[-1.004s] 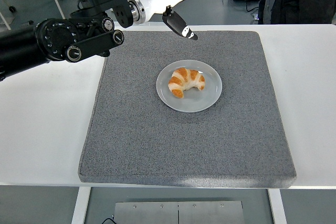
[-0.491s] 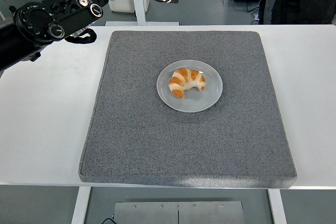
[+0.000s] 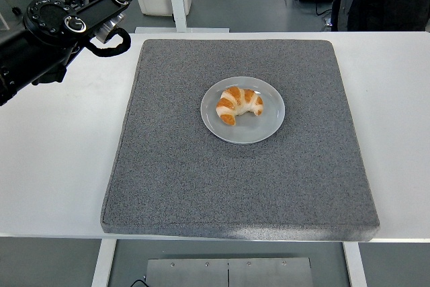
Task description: Place the bread on the plate
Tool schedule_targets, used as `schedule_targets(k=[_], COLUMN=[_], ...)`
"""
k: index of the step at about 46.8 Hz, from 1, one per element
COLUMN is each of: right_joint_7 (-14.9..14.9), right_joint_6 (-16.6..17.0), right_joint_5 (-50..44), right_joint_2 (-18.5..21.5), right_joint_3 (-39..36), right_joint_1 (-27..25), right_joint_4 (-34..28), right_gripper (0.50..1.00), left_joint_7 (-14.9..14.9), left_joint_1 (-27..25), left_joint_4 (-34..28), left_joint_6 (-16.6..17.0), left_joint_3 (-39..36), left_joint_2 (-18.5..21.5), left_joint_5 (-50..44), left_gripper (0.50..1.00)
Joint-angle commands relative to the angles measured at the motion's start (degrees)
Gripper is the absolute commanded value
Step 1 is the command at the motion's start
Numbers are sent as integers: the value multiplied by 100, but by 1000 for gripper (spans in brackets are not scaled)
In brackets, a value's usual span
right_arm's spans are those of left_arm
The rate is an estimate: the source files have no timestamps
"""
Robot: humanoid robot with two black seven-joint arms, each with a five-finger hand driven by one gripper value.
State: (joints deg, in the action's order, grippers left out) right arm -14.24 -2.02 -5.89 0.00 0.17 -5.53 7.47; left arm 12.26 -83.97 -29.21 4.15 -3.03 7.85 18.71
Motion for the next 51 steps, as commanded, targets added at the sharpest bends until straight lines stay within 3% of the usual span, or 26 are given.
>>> schedule_targets(k=[1,8,18,25,40,51], right_joint_7=[0,0,0,0,0,9], right_joint_6=[0,0,0,17,0,-9], right_joint_5=[0,0,0,0,0,0], right_joint_2=[0,0,0,0,0,0], right_joint_3=[0,-17,-9,-17,18,9], right_joint_1=[0,0,0,8,-27,-88], right_joint_4=[0,9,0,70,26,9], right_gripper=[1000,1000,1000,1000,1000,1000], left_joint_7=[-13,-4,-22,-66,-31,-66], left_joint_1=[82,267,680,873,1304,1655], left_joint_4=[223,407,742,829,1058,1067], left_joint_6=[-212,-590,-959,-1004,-1004,-1004], left_joint_3=[21,565,1699,2095,3018,3387], left_joint_2=[-56,-74,-170,-205,-768,-785], left_joint_5=[-332,-965,-1027,-1045,-1554,-2055], left_gripper=[990,989,980,981,981,983])
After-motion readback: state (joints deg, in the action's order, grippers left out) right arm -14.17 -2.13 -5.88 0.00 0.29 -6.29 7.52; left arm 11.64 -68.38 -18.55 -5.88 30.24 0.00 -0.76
